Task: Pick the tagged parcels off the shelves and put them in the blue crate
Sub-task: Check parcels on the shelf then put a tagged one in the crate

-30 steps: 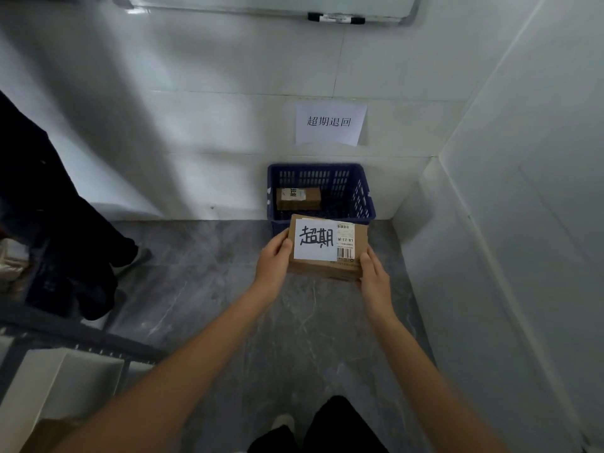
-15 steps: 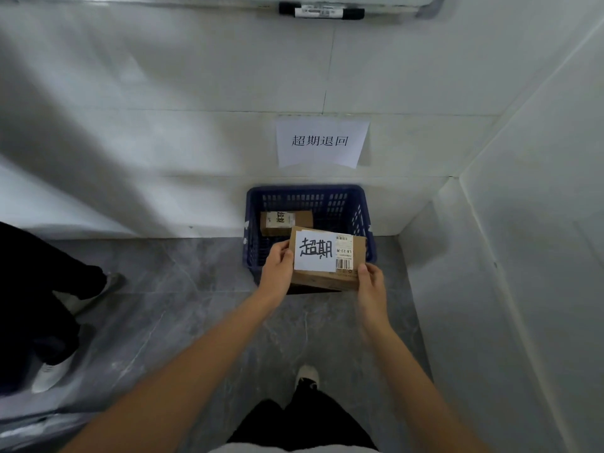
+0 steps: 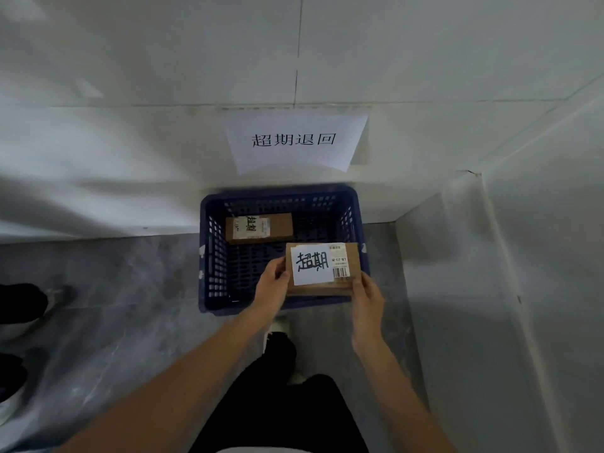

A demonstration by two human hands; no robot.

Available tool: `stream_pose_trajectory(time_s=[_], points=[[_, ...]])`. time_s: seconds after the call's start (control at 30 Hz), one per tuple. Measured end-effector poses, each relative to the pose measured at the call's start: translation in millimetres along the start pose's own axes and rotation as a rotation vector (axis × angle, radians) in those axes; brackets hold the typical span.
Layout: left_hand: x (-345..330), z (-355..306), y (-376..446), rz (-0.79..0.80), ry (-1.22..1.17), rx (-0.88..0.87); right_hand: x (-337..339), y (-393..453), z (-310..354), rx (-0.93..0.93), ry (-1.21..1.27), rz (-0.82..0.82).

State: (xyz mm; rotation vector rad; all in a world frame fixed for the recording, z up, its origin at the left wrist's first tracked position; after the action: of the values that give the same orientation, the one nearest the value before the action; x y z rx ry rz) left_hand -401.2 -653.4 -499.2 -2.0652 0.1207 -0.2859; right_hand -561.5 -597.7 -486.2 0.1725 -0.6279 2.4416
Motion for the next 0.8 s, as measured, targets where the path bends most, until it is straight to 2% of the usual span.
stream_pose_trajectory(time_s=[0.07,0.23,0.37,0.53,0.63,0.8], points=[[-7,-14,34,-0.01,0.017,0.033,-16,29,-11,-0.009,-0.096,-0.018],[-26,-50,120,-0.09,0.096,0.044,-50,107,-46,-0.033,-0.305,0.089],[-47,-59,188,-0.108,0.11,0.052,-75,165,-76,-0.074,-0.242,0.14],[-72,-43,266,-0.043,-0.101,0.2,-102,226,-126,-0.011,-0.221,0.222],[-84,-30,306,-0.037,-0.14,0.225,-116,257,-156,-0.091,-0.192,0.29],[-93,-21,343,0.013,-0.109,0.141,-135,298,-193,-0.264,0.03,0.265]])
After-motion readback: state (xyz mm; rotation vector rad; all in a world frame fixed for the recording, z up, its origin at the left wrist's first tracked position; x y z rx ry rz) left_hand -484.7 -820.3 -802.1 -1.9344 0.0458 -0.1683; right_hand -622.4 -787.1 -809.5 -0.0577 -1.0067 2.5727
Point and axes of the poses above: each hand's wrist, its own y-axis towards the middle knuckle, its own x-axis out of the back of the hand, z = x × y, the point moved 1 cm from there along y, towards the middle knuckle, and after that the axes turned 12 degrees about x, right-handed, at the moved point
